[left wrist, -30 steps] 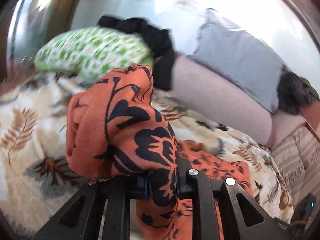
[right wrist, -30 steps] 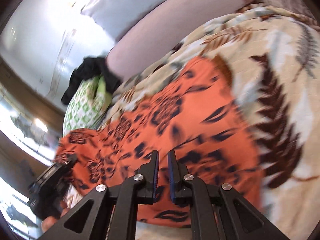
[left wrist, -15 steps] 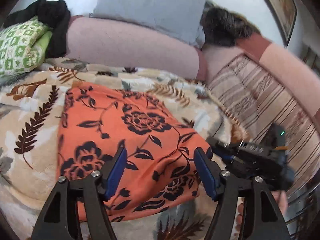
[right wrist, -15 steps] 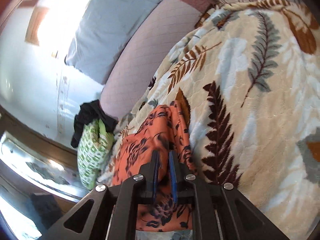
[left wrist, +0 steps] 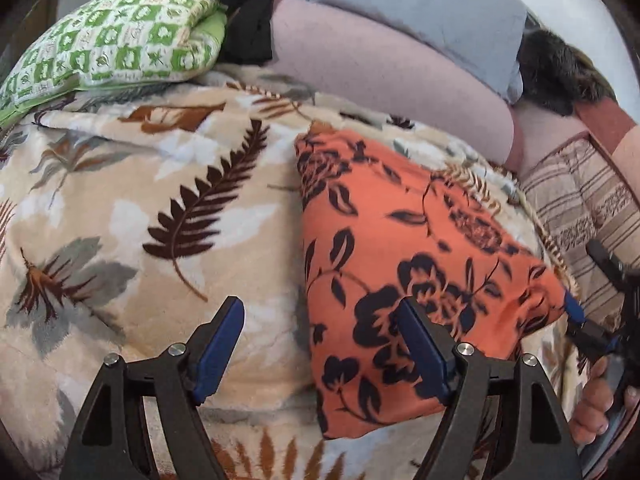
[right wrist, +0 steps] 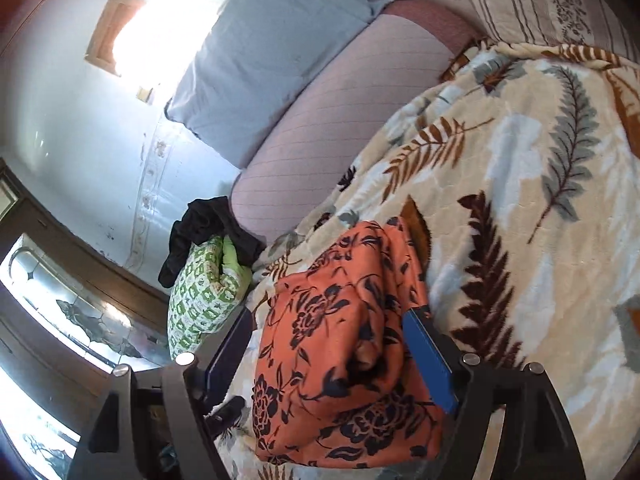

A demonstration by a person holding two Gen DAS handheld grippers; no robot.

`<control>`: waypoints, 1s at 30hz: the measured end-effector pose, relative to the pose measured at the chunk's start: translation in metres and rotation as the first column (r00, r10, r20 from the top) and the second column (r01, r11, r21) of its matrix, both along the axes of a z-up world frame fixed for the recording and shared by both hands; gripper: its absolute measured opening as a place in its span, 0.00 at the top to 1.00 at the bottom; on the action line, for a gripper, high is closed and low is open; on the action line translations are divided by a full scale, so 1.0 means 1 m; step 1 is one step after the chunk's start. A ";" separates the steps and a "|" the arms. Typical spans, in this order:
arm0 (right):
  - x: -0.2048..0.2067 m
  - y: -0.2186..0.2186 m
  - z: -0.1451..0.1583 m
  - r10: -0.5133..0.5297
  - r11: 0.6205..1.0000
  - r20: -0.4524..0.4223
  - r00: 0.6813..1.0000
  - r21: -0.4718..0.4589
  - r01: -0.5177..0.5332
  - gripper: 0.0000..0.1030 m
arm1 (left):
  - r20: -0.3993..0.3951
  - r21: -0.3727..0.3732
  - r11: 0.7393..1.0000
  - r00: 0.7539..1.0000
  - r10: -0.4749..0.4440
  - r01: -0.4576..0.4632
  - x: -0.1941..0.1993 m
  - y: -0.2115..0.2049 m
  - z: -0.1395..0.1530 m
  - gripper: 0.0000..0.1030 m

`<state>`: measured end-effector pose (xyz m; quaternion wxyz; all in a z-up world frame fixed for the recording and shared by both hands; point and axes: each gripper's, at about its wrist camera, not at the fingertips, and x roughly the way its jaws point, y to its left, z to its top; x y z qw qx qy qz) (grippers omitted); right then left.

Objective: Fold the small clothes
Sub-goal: 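Lay the folded shirt down and open the left tool, then press and square the folded shirt's edges with both tools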

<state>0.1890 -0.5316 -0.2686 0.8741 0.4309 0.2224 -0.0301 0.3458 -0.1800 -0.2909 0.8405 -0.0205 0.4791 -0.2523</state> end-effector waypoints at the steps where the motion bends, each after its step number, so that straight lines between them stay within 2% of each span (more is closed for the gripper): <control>1: 0.004 0.004 -0.002 0.004 1.000 -0.021 1.000 -0.011 -0.004 0.22 | -0.009 0.008 1.000 1.000 -0.006 0.006 0.000 0.000 -0.004 0.23; 3: 0.018 0.013 -0.016 0.031 0.999 -0.093 0.995 -0.004 -0.032 0.24 | -0.025 0.022 0.999 0.999 -0.024 0.025 -0.004 -0.002 -0.010 0.23; 4: 0.026 0.019 -0.026 0.049 0.999 -0.132 0.990 0.000 -0.049 0.38 | -0.026 0.030 0.999 0.999 -0.032 0.033 -0.005 -0.004 -0.012 0.23; 5: 0.033 0.025 -0.034 0.049 0.998 -0.198 0.979 -0.033 -0.056 0.69 | -0.024 0.031 0.999 0.999 -0.037 0.038 -0.005 -0.003 -0.013 0.23; 6: 0.035 0.029 -0.038 0.045 0.997 -0.232 0.972 -0.057 -0.059 0.80 | -0.028 0.029 0.999 0.999 -0.041 0.042 -0.004 -0.003 -0.013 0.23; 8: 0.031 0.034 -0.037 0.038 0.996 -0.225 0.974 -0.066 -0.054 0.85 | -0.034 0.019 0.999 0.999 -0.042 0.043 -0.003 0.002 -0.012 0.23; 10: 0.022 0.039 -0.019 0.046 0.992 -0.202 0.978 -0.109 -0.069 0.86 | -0.043 0.008 0.999 0.998 -0.042 0.042 -0.003 0.006 -0.011 0.21; 13: 0.005 0.052 0.004 0.055 0.968 -0.194 0.979 -0.230 -0.100 0.87 | -0.054 -0.002 0.999 0.998 -0.045 0.045 -0.005 0.009 -0.011 0.21; 15: 0.002 0.059 -0.006 0.040 0.945 -0.276 0.960 -0.302 -0.126 0.87 | -0.043 0.021 0.998 0.997 -0.063 0.064 -0.007 0.006 -0.012 0.21; 16: 0.008 0.060 -0.021 0.029 0.932 -0.357 0.933 -0.327 -0.154 0.87 | -0.043 0.035 0.996 0.996 -0.078 0.080 -0.008 0.003 -0.014 0.21; 18: 0.014 0.051 -0.044 0.052 0.944 -0.429 0.902 -0.275 -0.185 0.85 | -0.054 0.066 0.992 0.993 -0.100 0.104 -0.011 -0.001 -0.019 0.21; 20: 0.007 0.030 -0.042 0.089 0.981 -0.393 0.915 -0.126 -0.150 0.81 | -0.056 0.061 0.993 0.994 -0.095 0.098 -0.011 0.001 -0.019 0.21; 22: -0.003 0.014 -0.030 0.089 0.993 -0.344 0.935 -0.044 -0.110 0.75 | -0.054 0.056 0.994 0.994 -0.092 0.095 -0.010 0.002 -0.016 0.21; 24: -0.020 0.006 -0.009 0.012 0.996 -0.260 0.966 -0.084 -0.035 0.73 | -0.031 0.068 0.994 0.996 -0.083 0.085 -0.011 0.003 -0.010 0.21; 26: -0.035 0.012 0.015 -0.058 0.980 -0.156 0.986 -0.199 0.026 0.71 | -0.004 0.059 0.995 0.996 -0.084 0.084 -0.013 0.003 -0.002 0.21; 28: -0.031 0.028 0.027 0.035 0.973 -0.103 0.994 -0.224 -0.057 0.71 | 0.025 0.005 0.996 0.996 -0.088 0.088 -0.015 0.004 0.009 0.21; 30: -0.016 0.054 0.025 0.126 0.945 -0.154 0.980 -0.282 -0.166 0.71 | 0.054 -0.042 0.994 0.994 -0.098 0.100 -0.018 0.002 0.017 0.21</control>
